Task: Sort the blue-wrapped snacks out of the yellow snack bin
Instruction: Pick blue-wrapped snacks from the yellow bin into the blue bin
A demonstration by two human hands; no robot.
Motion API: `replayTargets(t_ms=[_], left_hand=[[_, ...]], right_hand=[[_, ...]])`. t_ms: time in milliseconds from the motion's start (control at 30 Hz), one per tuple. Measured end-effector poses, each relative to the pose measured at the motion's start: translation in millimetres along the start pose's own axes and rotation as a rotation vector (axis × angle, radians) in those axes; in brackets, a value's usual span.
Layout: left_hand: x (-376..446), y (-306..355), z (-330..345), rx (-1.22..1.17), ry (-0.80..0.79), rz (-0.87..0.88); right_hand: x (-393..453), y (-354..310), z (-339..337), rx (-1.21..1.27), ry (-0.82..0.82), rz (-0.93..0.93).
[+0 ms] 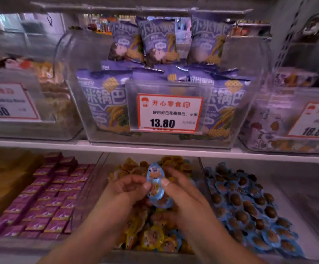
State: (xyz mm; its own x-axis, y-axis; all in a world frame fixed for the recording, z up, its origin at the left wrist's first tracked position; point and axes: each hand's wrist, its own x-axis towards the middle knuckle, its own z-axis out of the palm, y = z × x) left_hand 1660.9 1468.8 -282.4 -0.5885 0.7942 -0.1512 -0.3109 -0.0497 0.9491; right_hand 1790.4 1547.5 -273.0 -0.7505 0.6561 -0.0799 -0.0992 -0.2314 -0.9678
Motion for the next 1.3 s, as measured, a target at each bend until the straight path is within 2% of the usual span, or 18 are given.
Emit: replayTargets(t_ms=[67, 167, 233, 333, 467, 600, 700, 800, 867, 967, 1067, 1167, 1300], left_hand=[[-2.4, -4.8, -0.1, 0.15, 0.012, 0.068], [-4.2, -7.3, -0.5, 0.562, 0.034, 0.318], [-4.4, -5.2, 1.0, 0.63, 0.031, 0.416], [-2.7, -3.5, 3.2, 0.605, -0.005, 0.507], [2.1, -12.4, -0.6, 0.819, -0.139, 0.514], [9.8, -29.0, -3.5, 1.3, -0.434, 0.464], [17.6, -32.3, -4.4, 1.481, -0.561, 0.356], [25.0, -30.6, -1.0, 1.489, -0.603, 0.337], [26.6, -28.1, -0.6, 1.438, -0.595, 0.317], [26.5, -21.6, -3.9, 1.418, -0.542, 0.352], [26.7, -11.6, -9.3, 1.458, -0.477, 0.387], [30.6, -9.6, -14.7, 1.531, -0.437, 0.471], [39.9, -5.8, -26.1, 1.595, -0.228, 0.573]], right_hand=[[5.1, 10.0, 5.4, -0.032, -0.016, 0.014], [8.3, 13.4, 2.2, -0.183, 0.093, -0.055], [5.5, 8.9, -1.9, -0.256, 0.057, -0.15], [-0.1, -5.1, -15.3, -0.28, 0.043, -0.237], [-5.8, -29.8, -66.2, -0.391, 0.221, -0.214], [-14.1, -47.6, -124.9, -0.653, 0.369, -0.117], [-22.1, -47.0, -156.8, -0.842, 0.272, 0.07], [-22.6, -41.4, -169.3, -0.988, 0.21, 0.16], [-15.8, -36.8, -169.8, -1.069, 0.276, 0.102], [-2.9, -29.0, -152.8, -1.007, 0.391, -0.165], [1.0, -19.9, -114.0, -0.885, 0.281, -0.398], [1.1, -4.1, -89.0, -1.081, 0.188, -0.494], [3.9, 5.0, -79.7, -1.255, 0.231, -0.539]])
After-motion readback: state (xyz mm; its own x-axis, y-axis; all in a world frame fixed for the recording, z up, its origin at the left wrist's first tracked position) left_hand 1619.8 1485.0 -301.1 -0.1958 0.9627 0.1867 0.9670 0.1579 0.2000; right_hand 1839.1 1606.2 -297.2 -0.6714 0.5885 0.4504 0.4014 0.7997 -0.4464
